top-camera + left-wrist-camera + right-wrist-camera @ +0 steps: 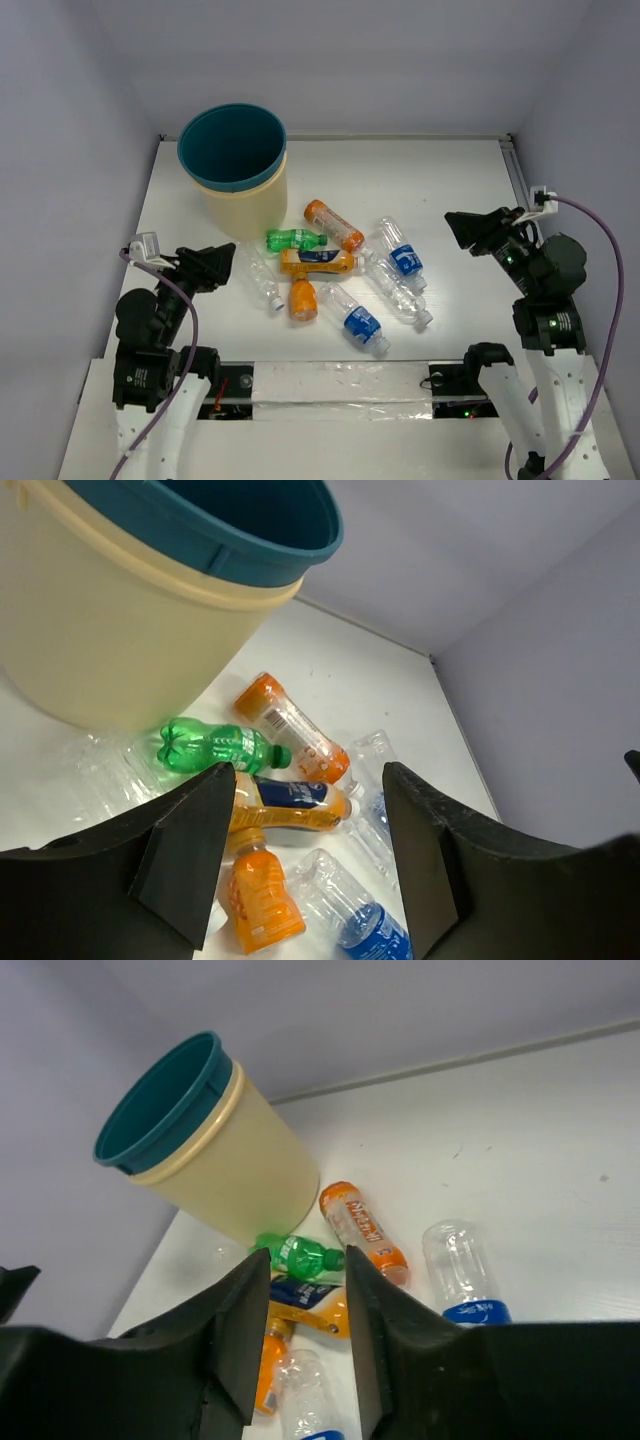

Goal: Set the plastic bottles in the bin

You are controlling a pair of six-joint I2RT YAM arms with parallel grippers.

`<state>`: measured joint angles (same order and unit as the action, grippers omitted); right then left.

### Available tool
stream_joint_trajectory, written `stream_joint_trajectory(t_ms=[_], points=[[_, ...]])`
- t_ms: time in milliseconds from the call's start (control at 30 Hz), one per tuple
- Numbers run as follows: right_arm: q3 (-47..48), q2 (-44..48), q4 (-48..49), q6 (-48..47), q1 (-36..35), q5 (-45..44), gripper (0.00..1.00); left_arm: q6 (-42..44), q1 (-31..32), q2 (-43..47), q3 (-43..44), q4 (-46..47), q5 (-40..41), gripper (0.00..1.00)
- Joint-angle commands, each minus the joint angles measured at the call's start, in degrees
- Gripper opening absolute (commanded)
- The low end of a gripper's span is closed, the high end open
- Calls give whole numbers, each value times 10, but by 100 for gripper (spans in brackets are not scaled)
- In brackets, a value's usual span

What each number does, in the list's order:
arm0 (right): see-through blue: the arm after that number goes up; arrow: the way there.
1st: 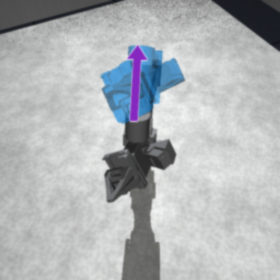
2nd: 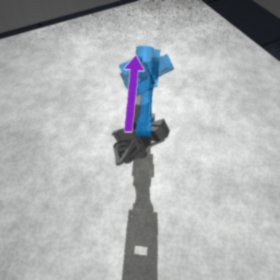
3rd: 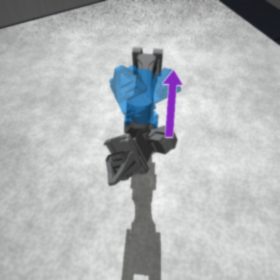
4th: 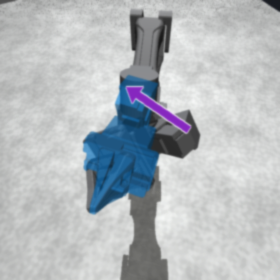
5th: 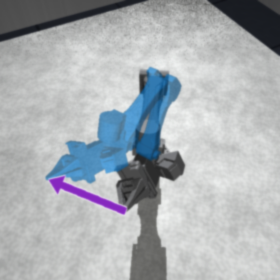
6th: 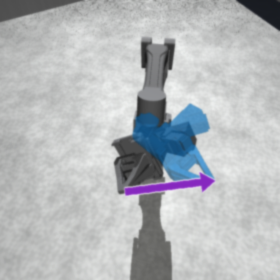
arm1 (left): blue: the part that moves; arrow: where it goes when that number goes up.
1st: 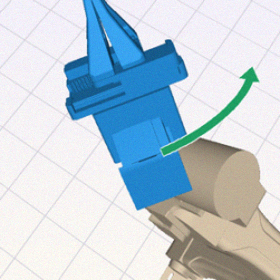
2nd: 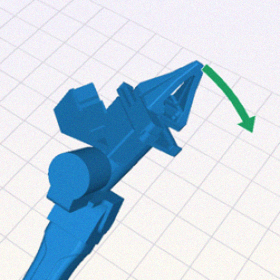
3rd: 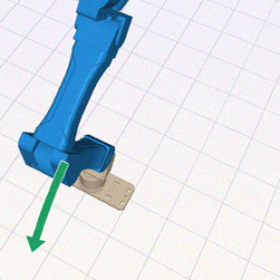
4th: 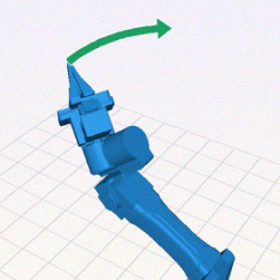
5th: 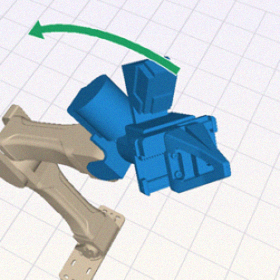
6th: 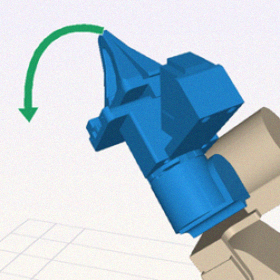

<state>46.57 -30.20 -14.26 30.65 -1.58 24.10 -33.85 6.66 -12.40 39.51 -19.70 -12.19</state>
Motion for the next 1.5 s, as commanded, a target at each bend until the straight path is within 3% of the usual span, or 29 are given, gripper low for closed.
stream_joint_trajectory(t_ms=[0, 67, 167, 200, 267, 300, 333, 567, 667, 700, 800, 867, 900, 967, 1000, 1100, 1300, 1467], points=[[-9, -13, 55, 10, -18, 24, 19, -16, 1, -13, -9, 6, 5, 57], [-16, -38, 71, 10, -41, 10, 0, -26, 1, -19, -14, -2, 10, 52], [-11, -91, 63, -3, -114, -32, 0, -39, 1, -28, -32, 1, 5, 41], [-4, -102, 59, -16, -136, -73, 0, -44, 1, -41, -37, 0, 4, 28], [1, -129, 57, -24, -190, -111, 0, -46, 1, -60, -42, -8, 7, 16], [4, -136, 58, -28, -200, -129, 0, -47, 1, -78, -44, -9, 8, 3], [5, -140, 58, -31, -206, -132, 0, -50, 1, -85, -50, -7, 6, 0], [18, -153, 27, -62, -224, -192, 0, -73, 1, -138, -58, -3, 51, 0], [15, -160, 20, -70, -229, -212, 0, -71, 1, -195, -48, -14, 73, 18], [15, -164, 19, -74, -229, -223, 0, -72, 1, -225, -45, -17, 80, 35], [19, -176, 13, -87, -229, -244, 0, -71, 1, -272, -38, -24, 100, 63], [27, -187, 6, -99, -229, -272, 1, -68, 13, -300, -32, -24, 117, 75], [29, -190, 5, -103, -229, -276, 3, -66, 13, -310, -30, -25, 137, 77], [32, -198, 6, -112, -229, -282, 23, -62, 27, -335, -22, -34, 164, 79], [34, -209, 4, -118, -229, -288, 40, -62, 37, -358, -19, -38, 170, 79], [40, -233, 5, -125, -229, -296, 64, -68, 50, -391, -19, -40, 197, 80], [48, -282, 14, -129, -229, -306, 84, -77, 56, -452, -29, -10, 236, 87], [50, -334, 21, -134, -229, -325, 92, -99, 56, -460, -53, 37, 230, 91]])
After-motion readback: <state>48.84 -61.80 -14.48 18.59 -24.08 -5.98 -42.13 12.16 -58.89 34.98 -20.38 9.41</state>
